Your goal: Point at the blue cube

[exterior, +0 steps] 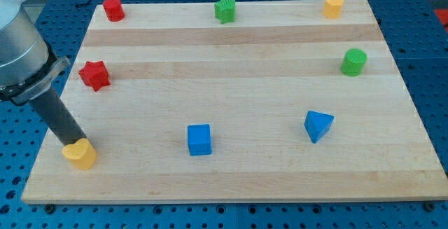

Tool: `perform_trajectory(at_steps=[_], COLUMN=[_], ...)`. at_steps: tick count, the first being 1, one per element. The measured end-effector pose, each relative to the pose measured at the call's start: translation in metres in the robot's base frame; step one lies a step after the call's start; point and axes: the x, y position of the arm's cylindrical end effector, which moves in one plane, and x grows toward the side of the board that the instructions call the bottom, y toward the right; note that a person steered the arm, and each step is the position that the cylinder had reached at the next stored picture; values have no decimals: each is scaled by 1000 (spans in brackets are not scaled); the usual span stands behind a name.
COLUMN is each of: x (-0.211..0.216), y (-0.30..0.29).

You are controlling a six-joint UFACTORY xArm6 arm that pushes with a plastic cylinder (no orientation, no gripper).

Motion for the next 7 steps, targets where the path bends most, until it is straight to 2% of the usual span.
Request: perform_trajectory(at_steps=[3, 4, 5, 6, 7], x=[-33, -52, -67, -60, -36], y=[-2, 17, 58, 107, 140])
